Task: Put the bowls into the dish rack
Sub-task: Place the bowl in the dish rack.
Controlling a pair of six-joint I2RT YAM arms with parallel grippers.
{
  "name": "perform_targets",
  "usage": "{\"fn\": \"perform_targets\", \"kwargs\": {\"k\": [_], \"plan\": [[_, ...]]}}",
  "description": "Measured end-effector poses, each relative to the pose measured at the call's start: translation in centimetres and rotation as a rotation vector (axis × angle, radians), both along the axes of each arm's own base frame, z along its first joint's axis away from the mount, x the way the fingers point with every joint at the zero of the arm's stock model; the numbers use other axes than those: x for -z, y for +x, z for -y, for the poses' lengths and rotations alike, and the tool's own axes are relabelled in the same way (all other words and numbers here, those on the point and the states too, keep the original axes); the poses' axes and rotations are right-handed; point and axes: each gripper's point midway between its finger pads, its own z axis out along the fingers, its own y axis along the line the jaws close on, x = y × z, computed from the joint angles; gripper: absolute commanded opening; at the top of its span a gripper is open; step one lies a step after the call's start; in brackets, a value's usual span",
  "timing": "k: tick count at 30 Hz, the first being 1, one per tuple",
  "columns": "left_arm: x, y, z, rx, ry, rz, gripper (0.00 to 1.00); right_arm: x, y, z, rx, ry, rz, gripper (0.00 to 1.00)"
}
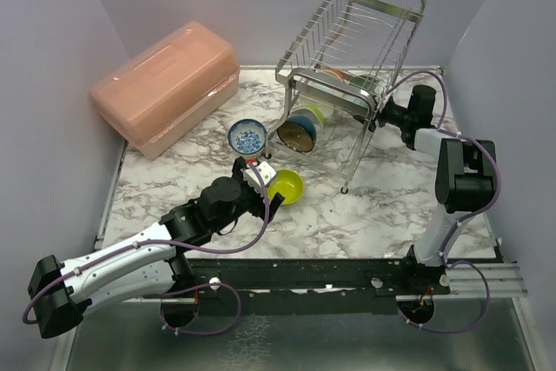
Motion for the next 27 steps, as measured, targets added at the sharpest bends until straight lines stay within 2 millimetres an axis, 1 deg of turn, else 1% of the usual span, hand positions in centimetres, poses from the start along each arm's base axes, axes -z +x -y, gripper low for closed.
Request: {"fn": "perform_targets", "kwargs": {"k": [3,11,16,19,27], "plan": [[0.0,0.0,0.0,0.000,-0.001,0.001,0.99,0.7,0.2,-0.3,0.000,-0.019,-0.014,0.01],[0.0,0.0,0.0,0.000,-0.001,0.001,0.99,0.3,1.1,-0.1,0.014,-0.074,-0.002,0.00],[-0.1,0.0,0.0,0.000,-0.002,0.001,0.99,1.2,1.3,0.7,0.055,-0.111,-0.025,0.00],[0.0,0.0,0.0,0.000,-0.001,0.001,0.99,1.6,1.5,0.8,0.055,-0.126,-0.034,0.01],[0.0,0.0,0.0,0.000,-0.001,0.001,0.99,1.8,1.7,0.4,0.031,-0.147,-0.060,0.01]]}}
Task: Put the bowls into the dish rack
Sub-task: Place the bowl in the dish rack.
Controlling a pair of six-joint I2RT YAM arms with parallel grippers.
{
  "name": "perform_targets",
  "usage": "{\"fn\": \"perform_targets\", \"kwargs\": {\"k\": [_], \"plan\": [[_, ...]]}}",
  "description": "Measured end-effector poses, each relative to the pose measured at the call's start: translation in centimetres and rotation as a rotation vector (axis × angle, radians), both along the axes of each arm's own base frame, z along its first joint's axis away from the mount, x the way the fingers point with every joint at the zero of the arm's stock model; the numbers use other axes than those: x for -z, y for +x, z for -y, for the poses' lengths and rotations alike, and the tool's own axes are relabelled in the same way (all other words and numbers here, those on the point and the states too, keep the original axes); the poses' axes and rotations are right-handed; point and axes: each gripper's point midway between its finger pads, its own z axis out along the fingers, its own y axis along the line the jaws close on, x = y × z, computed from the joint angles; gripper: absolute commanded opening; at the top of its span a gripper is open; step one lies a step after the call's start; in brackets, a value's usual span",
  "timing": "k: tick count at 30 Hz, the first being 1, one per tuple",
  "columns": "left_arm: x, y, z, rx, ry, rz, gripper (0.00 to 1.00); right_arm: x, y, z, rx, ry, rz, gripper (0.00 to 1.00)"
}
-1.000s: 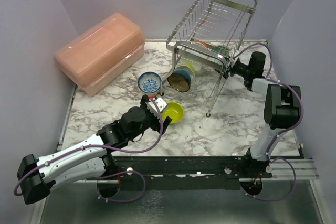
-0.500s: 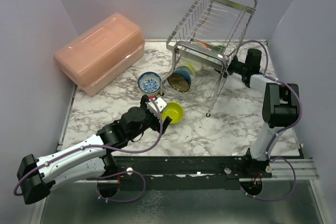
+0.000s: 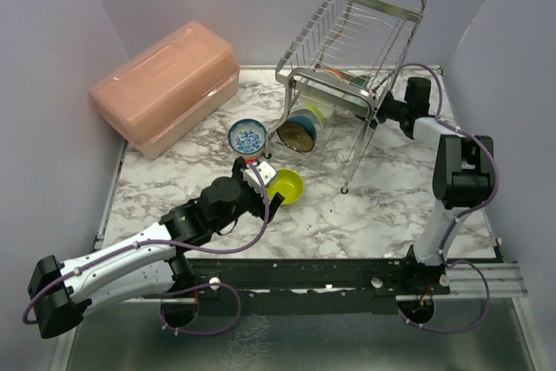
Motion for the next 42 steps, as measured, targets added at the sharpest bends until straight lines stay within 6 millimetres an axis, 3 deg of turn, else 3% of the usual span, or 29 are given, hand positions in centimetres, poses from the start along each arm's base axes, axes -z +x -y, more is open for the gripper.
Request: {"fn": "perform_targets", "kwargs": {"k": [3,7,8,11,15,16,17,24,42], "plan": [[0.0,0.0,0.0,0.000,0.000,0.000,0.99,0.0,0.0,-0.1,-0.007,-0.009,-0.009,0.12],[0.0,0.0,0.0,0.000,0.000,0.000,0.99,0.0,0.0,-0.1,-0.006,-0.021,-0.015,0.38],[0.0,0.0,0.0,0.000,0.000,0.000,0.99,0.1,0.0,-0.1,-0.005,-0.025,-0.016,0.52],[0.0,0.0,0.0,0.000,0.000,0.000,0.99,0.1,0.0,-0.1,0.002,-0.032,-0.021,0.70],[0.0,0.0,0.0,-0.001,0.000,0.001,0.99,0.2,0.0,-0.1,0.027,-0.037,-0.035,0.76],[0.0,0.0,0.0,-0.001,0.000,0.001,0.99,0.4,0.1,-0.1,0.038,-0.038,-0.043,0.96],[0.0,0.0,0.0,0.000,0.001,0.001,0.99,0.5,0.0,-0.2,0.047,-0.034,-0.052,0.99],[-0.1,0.1,-0.1,-0.006,-0.001,0.005,0.99,0.4,-1.4,0.1,0.107,-0.005,-0.072,1.00],[-0.3,0.3,-0.6,-0.030,0.006,0.018,0.99,-5.2,-6.4,0.1,0.213,0.147,-0.046,1.00]]}}
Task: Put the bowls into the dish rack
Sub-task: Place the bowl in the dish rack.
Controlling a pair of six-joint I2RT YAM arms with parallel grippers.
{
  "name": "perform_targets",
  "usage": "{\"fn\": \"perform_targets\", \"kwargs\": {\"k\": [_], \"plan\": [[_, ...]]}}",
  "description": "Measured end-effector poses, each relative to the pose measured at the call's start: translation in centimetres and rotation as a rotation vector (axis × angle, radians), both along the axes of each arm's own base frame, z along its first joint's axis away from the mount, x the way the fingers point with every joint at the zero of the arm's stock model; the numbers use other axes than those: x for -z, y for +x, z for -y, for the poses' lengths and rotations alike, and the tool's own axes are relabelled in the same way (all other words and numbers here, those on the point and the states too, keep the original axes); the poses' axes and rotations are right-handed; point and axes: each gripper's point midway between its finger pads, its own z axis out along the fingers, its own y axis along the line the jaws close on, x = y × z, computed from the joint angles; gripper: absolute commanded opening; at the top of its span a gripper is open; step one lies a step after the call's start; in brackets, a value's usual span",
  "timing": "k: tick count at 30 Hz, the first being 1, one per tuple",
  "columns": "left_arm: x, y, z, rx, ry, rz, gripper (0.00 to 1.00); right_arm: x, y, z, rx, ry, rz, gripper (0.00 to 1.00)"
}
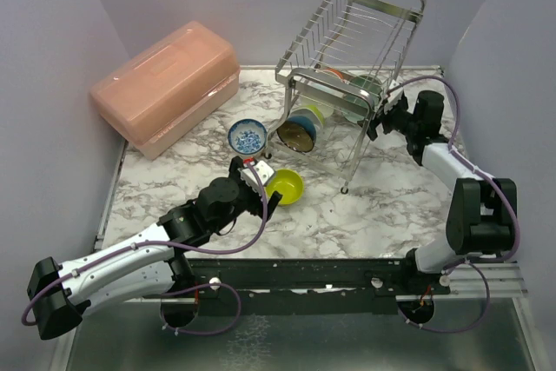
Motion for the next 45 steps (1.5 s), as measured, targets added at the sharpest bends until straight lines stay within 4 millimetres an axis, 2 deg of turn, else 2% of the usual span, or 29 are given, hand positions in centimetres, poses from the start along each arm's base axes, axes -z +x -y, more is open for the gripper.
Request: {"fn": "perform_targets", "kwargs": {"k": [3,9,11,15,18,23,30,32,36,39,42,45], "plan": [[-0.2,0.1,-0.2,-0.010,-0.001,0.007,0.99,-1.0,-1.1,0.1,0.038,0.040,-0.003,1.00],[-0.3,0.4,-0.6,-0.035,0.000,0.016,0.99,-0.6,-3.3,0.5,0.149,0.133,-0.084,1.00],[-0.3,0.5,-0.7,-0.048,-0.002,0.016,0.99,-1.3,-3.7,0.9,0.199,0.180,-0.093,1.00],[-0.4,0.7,-1.0,-0.085,-0.025,0.000,0.99,-5.0,-5.3,1.4,0.251,0.249,-0.019,1.00],[-0.4,0.8,-0.8,-0.112,-0.071,-0.032,0.99,-5.6,-7.1,1.7,0.290,0.298,0.001,1.00],[0.0,0.9,0.0,-0.163,-0.170,-0.114,0.99,-4.2,-9.0,2.9,0.398,0.371,-0.025,1.00],[3.9,0.9,1.3,-0.258,-0.226,-0.312,0.99,-3.3,-9.9,4.4,0.554,0.484,-0.083,1.00],[4.4,1.1,1.3,-0.295,-0.252,-0.352,0.99,-2.8,-10.1,4.6,0.592,0.517,-0.116,1.00],[5.0,2.3,0.4,-0.418,-0.346,-0.423,0.99,-0.8,-11.0,4.8,0.663,0.578,-0.222,1.00],[5.7,3.5,-1.1,-0.519,-0.416,-0.471,0.99,0.7,-11.8,4.9,0.722,0.616,-0.308,1.00],[7.2,4.5,-2.8,-0.612,-0.434,-0.516,0.99,2.0,-12.7,4.8,0.763,0.639,-0.385,1.00],[8.4,5.0,-3.4,-0.643,-0.427,-0.564,0.99,2.9,-13.8,4.7,0.803,0.665,-0.453,1.00]]}}
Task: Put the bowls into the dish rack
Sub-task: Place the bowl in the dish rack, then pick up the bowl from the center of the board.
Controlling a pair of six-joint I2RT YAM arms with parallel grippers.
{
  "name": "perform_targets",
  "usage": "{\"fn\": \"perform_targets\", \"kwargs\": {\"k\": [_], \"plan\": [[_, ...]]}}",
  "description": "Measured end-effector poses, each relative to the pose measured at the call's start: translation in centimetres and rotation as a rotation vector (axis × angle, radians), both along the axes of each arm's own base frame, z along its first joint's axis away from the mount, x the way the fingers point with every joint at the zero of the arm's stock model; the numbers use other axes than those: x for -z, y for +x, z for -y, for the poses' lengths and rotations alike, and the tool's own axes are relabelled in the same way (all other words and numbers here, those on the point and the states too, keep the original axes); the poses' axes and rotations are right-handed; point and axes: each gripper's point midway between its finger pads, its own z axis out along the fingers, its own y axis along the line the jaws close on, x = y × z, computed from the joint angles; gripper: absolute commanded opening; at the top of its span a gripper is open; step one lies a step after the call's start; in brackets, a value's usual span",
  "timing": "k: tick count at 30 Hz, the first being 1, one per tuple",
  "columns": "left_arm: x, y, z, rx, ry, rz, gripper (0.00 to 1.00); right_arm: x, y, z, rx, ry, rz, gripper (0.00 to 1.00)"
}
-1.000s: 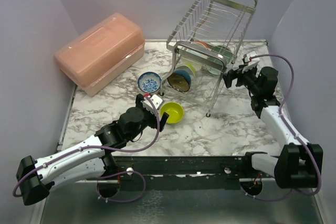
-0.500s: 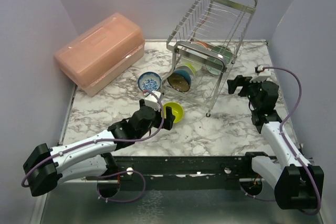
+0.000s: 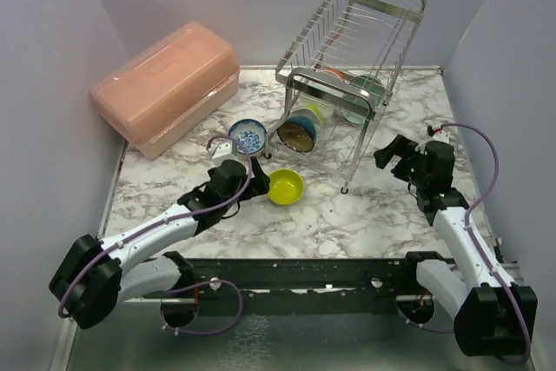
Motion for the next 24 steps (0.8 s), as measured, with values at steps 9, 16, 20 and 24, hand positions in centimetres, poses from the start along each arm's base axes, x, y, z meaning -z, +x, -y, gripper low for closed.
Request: {"fn": "perform_targets", "kwargs": {"k": [9,16,20,24], "plan": [[3.9,1.1,-0.3,0.051,0.026,-0.175,0.99,-0.5,-2.9,0.8,0.128,0.083,-0.061,1.00],[6.0,0.5,0.4,0.135,0.053,-0.240,0.92,0.4,-3.3,0.8,0.203,0.165,-0.133,1.00],[5.7,0.7,1.0,0.153,0.017,-0.212,0.78,1.6,-3.4,0.1,0.198,0.208,-0.196,1.00],[6.3,0.3,1.3,0.158,-0.026,-0.205,0.70,2.5,-3.4,-0.8,0.160,0.230,-0.258,1.00]]}}
